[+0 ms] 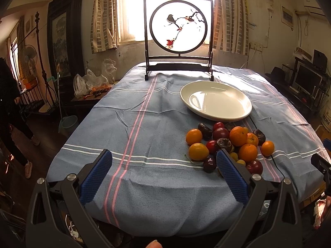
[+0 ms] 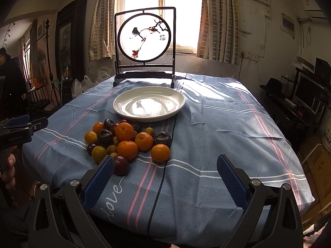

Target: Organize fruits

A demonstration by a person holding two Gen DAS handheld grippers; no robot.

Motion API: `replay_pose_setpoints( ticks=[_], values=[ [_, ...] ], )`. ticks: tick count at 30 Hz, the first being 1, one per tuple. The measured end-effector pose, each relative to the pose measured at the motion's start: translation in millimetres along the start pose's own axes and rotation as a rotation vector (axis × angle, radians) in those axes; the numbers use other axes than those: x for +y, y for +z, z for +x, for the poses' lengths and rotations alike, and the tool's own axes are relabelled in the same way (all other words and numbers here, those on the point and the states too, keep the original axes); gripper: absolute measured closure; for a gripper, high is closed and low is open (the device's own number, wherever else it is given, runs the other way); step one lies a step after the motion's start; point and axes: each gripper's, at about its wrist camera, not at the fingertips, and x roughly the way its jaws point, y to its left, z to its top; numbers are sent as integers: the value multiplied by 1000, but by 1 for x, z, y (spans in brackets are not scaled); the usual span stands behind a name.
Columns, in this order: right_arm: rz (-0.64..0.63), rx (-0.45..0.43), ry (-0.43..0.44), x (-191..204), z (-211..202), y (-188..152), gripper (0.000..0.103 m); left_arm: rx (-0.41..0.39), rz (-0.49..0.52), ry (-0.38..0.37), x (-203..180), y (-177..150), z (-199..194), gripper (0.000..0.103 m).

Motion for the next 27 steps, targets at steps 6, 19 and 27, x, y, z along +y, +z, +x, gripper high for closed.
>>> replay_pose_setpoints(
  ticks=[6, 19, 27],
  values=[
    [0, 0, -1, 1, 0, 0, 4, 0, 1, -1, 0, 0, 0, 4],
    [0, 1, -1, 2, 2, -1, 4, -1, 1, 0, 0, 0, 0, 4],
    [28, 54, -6, -11, 21, -10, 4, 86, 80, -63, 5, -21, 44, 4]
  ],
)
